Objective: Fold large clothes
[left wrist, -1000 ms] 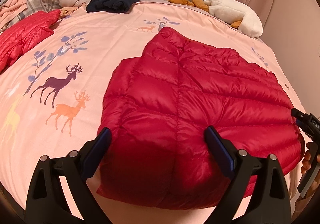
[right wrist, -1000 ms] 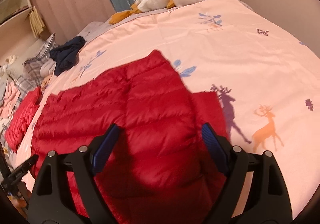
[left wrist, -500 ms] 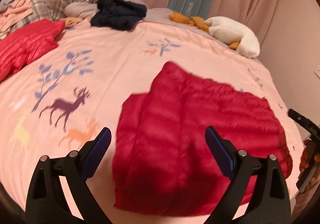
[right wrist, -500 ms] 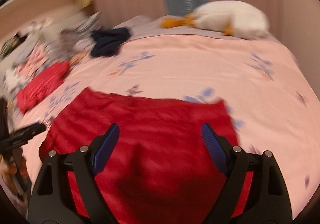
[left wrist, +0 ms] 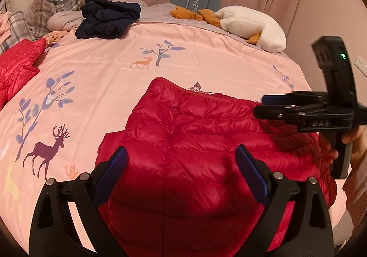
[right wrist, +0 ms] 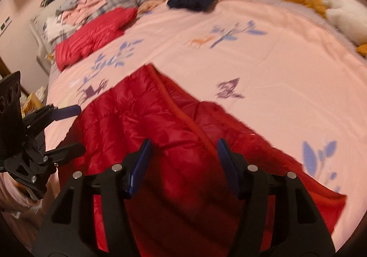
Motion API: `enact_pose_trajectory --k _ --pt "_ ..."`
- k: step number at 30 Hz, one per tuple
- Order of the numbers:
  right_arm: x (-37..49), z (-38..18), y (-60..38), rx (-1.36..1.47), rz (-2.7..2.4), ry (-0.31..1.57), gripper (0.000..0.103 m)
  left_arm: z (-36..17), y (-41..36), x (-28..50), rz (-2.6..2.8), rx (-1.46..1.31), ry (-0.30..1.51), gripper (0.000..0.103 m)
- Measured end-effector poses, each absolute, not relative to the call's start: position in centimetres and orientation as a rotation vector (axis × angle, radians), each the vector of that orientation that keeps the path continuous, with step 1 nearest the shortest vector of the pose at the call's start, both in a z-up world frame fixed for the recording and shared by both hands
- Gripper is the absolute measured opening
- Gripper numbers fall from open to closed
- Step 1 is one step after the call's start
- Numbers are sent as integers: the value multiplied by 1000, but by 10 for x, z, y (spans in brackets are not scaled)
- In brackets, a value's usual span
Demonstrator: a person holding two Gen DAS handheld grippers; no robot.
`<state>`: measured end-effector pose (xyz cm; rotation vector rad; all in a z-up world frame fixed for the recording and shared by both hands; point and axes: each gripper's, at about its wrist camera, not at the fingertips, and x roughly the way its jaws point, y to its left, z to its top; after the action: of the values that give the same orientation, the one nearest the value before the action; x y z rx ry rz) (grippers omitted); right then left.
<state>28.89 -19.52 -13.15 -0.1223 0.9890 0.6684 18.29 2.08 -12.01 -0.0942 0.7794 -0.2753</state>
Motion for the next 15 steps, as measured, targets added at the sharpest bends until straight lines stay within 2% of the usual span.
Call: enact_pose_trajectory --k 1,3,6,11,15 --pt "293 -136 -192 -125 675 1011 47 -122 21 185 -274 -94 789 95" --pt "297 -145 -184 -158 672 1042 10 -126 21 187 -272 -94 800 95" --pt "287 -138 -174 -263 656 963 4 -130 21 189 -267 -88 809 95" --pt "277 -110 -166 -384 553 777 4 -132 23 194 -259 -86 816 95" --pt "293 -131 -158 -411 499 801 4 -134 21 199 -247 -85 817 95"
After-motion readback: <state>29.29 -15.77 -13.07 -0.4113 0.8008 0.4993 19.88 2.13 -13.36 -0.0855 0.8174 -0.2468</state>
